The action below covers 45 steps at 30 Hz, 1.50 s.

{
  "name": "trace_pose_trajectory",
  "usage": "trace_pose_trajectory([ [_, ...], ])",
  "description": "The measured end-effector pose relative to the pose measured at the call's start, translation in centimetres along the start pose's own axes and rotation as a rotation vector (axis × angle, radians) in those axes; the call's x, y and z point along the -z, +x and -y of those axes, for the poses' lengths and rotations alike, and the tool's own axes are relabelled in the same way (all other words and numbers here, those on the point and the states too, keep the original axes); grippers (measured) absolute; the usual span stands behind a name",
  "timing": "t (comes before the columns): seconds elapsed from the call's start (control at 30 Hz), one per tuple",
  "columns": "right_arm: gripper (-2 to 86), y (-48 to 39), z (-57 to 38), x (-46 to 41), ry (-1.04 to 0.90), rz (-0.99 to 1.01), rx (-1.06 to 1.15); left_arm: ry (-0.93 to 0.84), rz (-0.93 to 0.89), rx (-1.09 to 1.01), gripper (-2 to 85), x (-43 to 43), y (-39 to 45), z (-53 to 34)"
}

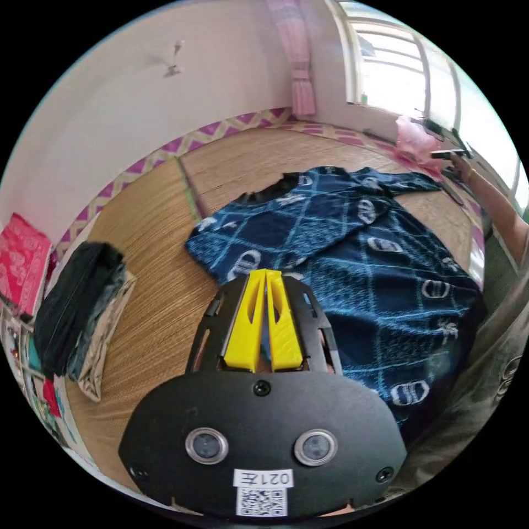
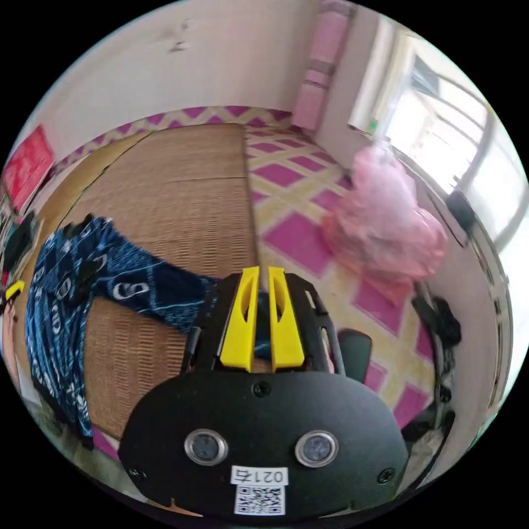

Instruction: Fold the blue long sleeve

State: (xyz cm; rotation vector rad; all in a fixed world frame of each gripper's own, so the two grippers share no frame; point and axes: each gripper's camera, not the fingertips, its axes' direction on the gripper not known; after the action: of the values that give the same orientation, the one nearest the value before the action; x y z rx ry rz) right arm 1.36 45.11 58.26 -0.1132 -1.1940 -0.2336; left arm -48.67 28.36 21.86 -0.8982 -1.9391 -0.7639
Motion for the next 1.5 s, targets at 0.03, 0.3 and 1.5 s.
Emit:
trace_pose_trajectory([
  [0.03, 0.3, -2.5, 0.5, -0.7, -0.005, 0.04, 0.041, -0.009, -0.051, -0.037, -1.0, -0.7, 1.9, 1.9],
  [0.3, -0.8, -22.4, 1.2, -14.7, -0.267, -0.057, 0.297, -0.015, -0.14, -0.157, -0.6, -6.4, 12.2, 11.4],
  [1.5, -0.7, -21.4, -11.2, -20.7, -0.255, 0.263, 0.03, 0.287, -0.446, 0.09, -0.1, -21.7, 26.4, -0.6],
])
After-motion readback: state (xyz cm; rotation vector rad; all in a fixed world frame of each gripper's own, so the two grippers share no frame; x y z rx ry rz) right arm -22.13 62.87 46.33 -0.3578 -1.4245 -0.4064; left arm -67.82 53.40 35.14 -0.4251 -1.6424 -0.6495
